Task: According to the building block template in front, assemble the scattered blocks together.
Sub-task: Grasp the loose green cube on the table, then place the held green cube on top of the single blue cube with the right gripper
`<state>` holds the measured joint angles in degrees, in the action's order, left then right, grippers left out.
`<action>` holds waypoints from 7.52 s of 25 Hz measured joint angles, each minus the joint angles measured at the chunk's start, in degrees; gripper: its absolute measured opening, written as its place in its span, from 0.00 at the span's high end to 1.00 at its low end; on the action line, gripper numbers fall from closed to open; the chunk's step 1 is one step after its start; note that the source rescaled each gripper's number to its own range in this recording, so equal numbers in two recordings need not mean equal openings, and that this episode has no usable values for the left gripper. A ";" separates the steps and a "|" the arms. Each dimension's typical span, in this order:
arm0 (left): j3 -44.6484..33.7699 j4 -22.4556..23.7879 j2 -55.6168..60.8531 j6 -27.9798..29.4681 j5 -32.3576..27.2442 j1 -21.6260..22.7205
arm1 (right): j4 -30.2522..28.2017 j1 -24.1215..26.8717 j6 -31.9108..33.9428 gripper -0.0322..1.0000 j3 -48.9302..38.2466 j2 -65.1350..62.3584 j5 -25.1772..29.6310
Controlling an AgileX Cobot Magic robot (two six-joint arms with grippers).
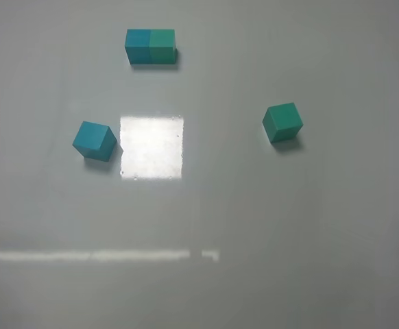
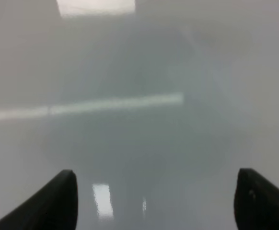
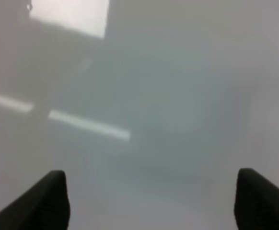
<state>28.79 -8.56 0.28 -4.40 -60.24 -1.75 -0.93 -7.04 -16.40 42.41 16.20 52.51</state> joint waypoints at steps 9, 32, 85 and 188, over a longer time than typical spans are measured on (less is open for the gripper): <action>0.00 0.00 0.00 0.00 0.00 0.00 | -7.89 -15.41 -6.17 0.00 15.97 19.26 -0.41; 0.00 0.00 0.00 0.00 0.00 0.00 | -13.80 -33.76 -43.90 0.00 34.05 53.81 -5.16; 0.00 0.00 0.00 0.00 0.00 0.00 | -17.57 -25.98 -51.89 0.42 40.63 68.13 -6.37; 0.00 0.00 0.00 0.00 0.01 0.00 | -21.54 -50.88 -4.13 0.97 69.41 95.16 -3.02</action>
<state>28.79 -8.56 0.28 -4.40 -60.24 -1.75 -22.48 -57.93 -20.53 111.82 111.36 49.49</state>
